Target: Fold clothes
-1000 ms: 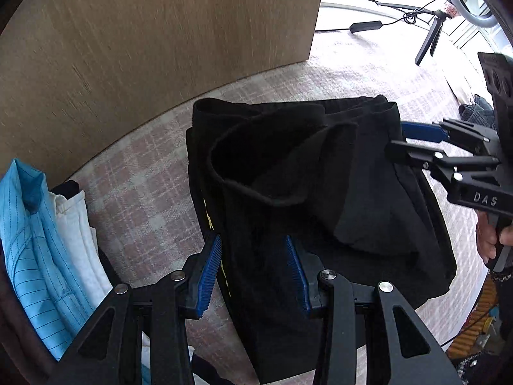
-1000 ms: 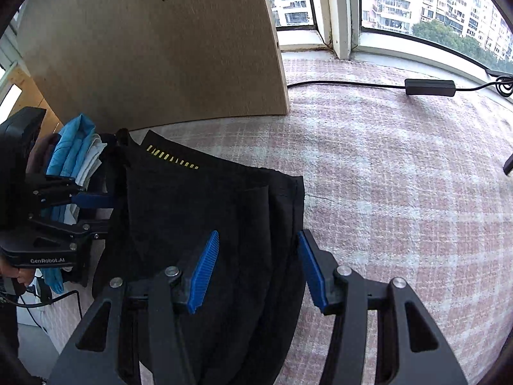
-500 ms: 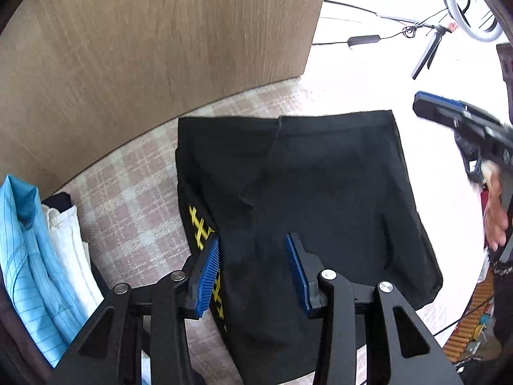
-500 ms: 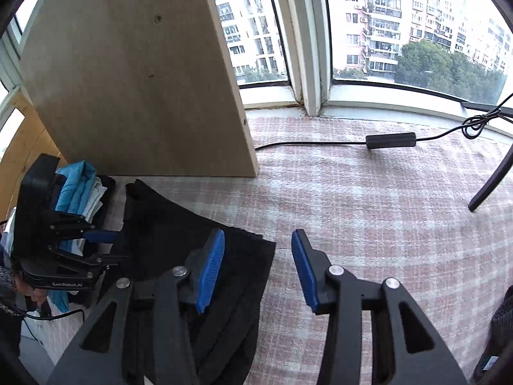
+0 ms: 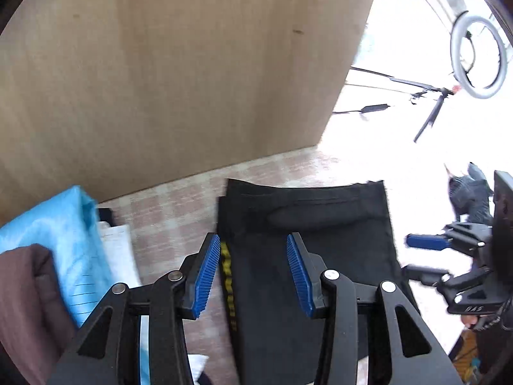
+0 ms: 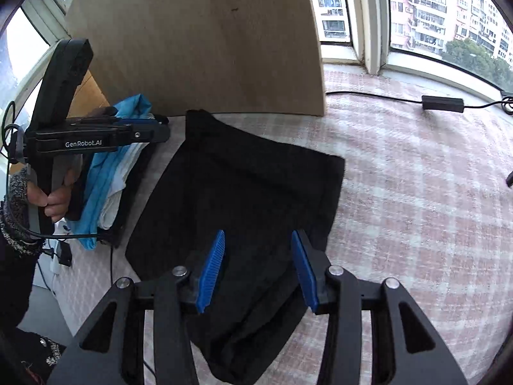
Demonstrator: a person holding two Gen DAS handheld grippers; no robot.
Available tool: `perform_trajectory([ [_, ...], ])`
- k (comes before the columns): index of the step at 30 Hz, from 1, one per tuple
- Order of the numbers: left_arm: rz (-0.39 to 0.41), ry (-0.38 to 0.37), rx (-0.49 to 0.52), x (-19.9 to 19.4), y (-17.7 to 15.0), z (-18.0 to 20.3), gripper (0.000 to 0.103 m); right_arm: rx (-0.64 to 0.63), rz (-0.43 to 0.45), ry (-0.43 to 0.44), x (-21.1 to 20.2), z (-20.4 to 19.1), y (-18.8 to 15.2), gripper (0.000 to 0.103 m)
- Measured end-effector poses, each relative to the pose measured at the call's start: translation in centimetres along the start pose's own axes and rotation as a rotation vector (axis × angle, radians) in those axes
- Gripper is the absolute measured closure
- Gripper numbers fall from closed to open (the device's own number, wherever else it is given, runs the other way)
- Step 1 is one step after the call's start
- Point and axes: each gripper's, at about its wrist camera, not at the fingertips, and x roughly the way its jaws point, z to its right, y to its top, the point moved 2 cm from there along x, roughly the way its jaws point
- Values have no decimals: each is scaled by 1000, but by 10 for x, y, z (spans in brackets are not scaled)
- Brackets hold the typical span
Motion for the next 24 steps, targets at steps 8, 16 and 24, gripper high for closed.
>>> perform_trajectory([
  [8, -105, -39, 91, 14, -18, 43, 64, 169, -24, -27, -18, 46, -21, 60],
  [16, -152, -291, 253, 34, -96, 155, 64, 31, -36, -56, 7, 20, 17, 86],
  [24, -154, -438, 234, 47, -104, 187, 63, 55, -114, -153, 47, 50, 26, 93],
])
